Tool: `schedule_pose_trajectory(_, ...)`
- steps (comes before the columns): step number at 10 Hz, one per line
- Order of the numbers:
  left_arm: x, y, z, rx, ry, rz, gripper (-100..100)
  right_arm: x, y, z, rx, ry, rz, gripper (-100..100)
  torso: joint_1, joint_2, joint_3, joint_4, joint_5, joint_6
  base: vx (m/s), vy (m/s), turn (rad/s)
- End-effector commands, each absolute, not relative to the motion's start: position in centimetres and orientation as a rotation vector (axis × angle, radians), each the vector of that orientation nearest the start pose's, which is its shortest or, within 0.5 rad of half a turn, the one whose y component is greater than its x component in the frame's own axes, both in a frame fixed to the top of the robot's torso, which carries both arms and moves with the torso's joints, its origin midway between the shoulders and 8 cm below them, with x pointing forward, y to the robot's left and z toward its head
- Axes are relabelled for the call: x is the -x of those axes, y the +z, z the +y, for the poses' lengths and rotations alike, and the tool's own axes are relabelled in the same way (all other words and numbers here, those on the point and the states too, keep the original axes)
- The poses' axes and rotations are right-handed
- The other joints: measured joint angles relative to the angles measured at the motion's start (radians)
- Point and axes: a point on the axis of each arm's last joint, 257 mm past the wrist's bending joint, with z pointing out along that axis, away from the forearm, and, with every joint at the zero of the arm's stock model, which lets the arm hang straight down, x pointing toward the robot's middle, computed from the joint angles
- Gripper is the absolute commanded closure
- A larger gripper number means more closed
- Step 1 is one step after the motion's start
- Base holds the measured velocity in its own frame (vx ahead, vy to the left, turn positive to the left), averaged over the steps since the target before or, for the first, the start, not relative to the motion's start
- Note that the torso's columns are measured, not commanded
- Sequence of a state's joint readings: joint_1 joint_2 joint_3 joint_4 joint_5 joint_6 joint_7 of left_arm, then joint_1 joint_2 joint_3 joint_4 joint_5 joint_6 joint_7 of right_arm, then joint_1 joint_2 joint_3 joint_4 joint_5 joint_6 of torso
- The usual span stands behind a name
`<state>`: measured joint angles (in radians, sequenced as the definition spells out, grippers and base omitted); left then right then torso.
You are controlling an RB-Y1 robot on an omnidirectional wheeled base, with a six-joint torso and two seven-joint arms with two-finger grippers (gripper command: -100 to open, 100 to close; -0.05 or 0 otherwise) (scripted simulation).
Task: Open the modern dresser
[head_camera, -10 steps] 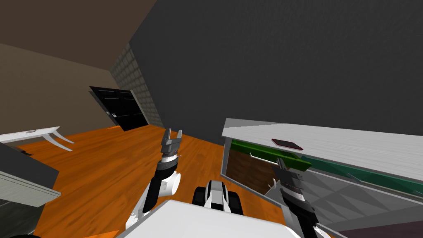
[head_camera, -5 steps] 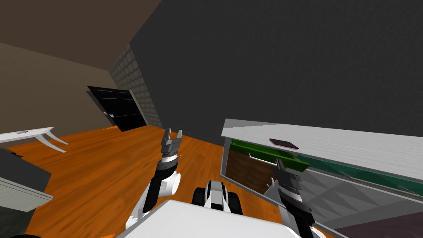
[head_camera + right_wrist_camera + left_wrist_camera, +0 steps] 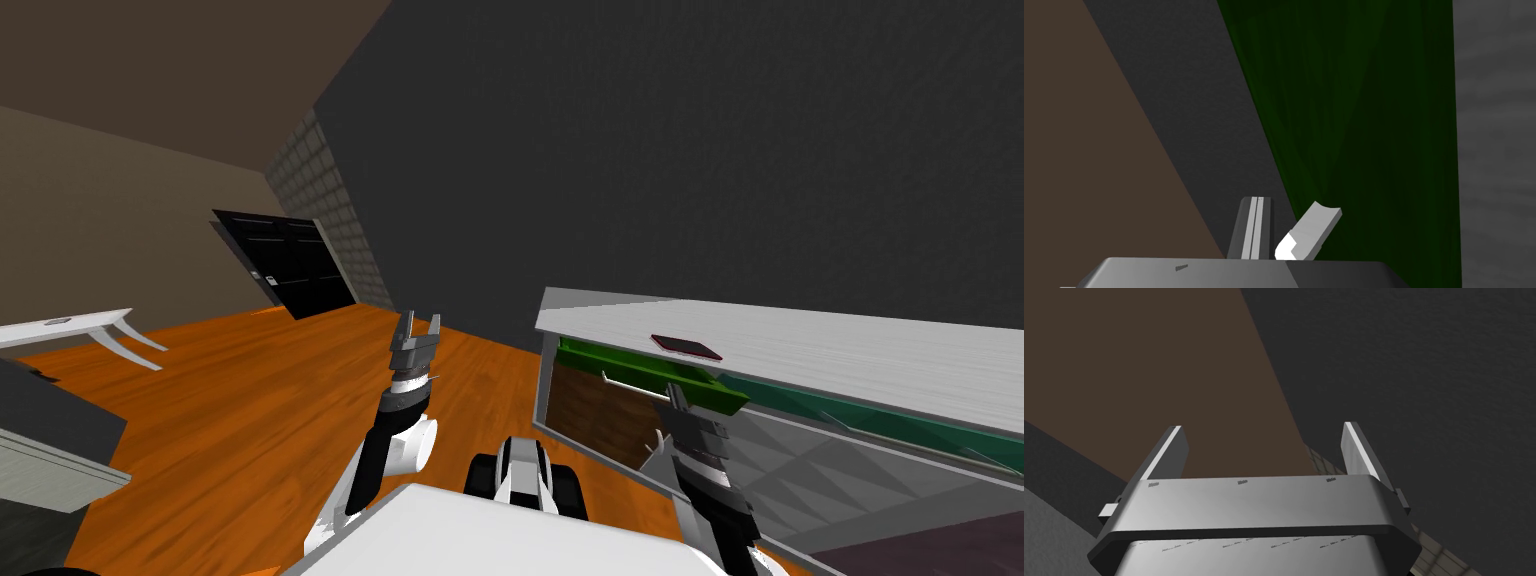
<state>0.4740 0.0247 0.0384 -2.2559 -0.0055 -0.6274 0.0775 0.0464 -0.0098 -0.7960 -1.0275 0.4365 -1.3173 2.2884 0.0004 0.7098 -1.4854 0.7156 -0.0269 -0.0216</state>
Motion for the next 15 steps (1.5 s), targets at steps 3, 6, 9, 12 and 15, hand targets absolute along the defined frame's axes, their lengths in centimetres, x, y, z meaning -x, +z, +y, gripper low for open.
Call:
schedule_pose_trajectory(3, -32.6, 4.6, 28.1, 0.553, -1.373, 0.53, 0, -34.6, -19.6, -46.0, 0.521, -1.37, 0.873, -100, -0.003, 0.008, 0.001, 0.009, 0.012, 0.011, -0.006, -0.001, -0.002)
schedule_pose_trajectory(6, -32.6, 4.6, 28.1, 0.553, -1.373, 0.53, 0, -34.9, -19.2, -47.9, 0.577, -1.375, 0.879, -100, -0.009, 0.02, 0.008, 0.013, 0.014, 0.019, 0.025, 0.028, 0.001)
schedule_pose_trajectory(9, -32.6, 4.6, 28.1, 0.553, -1.373, 0.53, 0, -35.1, -20.1, -47.7, 0.571, -1.356, 0.912, -100, -0.006, 0.017, 0.006, 0.011, 0.013, 0.014, 0.008, 0.048, -0.011)
schedule_pose_trajectory(12, -32.6, 4.6, 28.1, 0.553, -1.373, 0.53, 0, -35.3, -20.9, -48.2, 0.583, -1.339, 0.946, -100, -0.003, 0.015, 0.004, 0.012, 0.015, 0.014, 0.02, 0.045, 0.003)
schedule_pose_trajectory(15, -32.6, 4.6, 28.1, 0.553, -1.373, 0.53, 0, -35.4, -22.3, -47.4, 0.557, -1.308, 0.99, -100, -0.005, 0.017, 0.006, 0.012, 0.014, 0.014, 0.013, 0.036, 0.002)
